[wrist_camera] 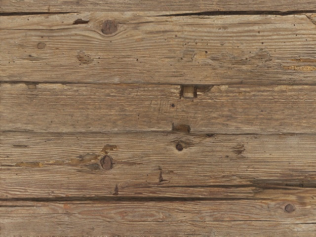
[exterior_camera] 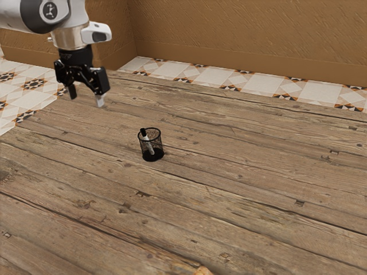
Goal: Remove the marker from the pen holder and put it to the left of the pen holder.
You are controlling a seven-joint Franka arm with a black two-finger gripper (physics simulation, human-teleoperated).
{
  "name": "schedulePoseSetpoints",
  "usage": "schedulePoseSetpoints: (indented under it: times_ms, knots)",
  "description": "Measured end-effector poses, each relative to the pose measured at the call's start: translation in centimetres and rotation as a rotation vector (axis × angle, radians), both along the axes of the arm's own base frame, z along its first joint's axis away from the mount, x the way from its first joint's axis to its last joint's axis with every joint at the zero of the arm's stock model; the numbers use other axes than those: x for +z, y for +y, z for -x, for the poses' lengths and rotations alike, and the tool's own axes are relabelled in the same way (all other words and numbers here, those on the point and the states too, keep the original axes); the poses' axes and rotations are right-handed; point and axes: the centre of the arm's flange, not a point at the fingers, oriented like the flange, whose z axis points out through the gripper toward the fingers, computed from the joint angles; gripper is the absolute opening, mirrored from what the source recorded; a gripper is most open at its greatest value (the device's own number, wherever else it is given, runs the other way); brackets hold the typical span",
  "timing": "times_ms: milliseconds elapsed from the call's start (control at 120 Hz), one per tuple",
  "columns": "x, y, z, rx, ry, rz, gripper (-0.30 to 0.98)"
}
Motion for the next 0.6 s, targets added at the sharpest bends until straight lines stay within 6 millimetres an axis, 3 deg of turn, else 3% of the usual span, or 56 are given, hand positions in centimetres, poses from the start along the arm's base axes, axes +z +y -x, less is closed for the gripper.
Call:
schedulePoseSetpoints:
  times_ms: [125,200,325,450,600]
  knots:
    - [-0.4,-0.1,-0.3,-0.005,0.005,-0.007,0.69]
    - [-1.9,-0.3,-1.7,-0.01,0.005,-0.008,0.69]
    - [-7.8,-1.4,-6.1,0.023,0.043,0.106,0.69]
    - [-14.1,-1.0,-9.5,-0.01,0.059,0.003,0.68]
    - [-17.9,-0.5,-12.3,-0.051,0.001,-0.053,0.69]
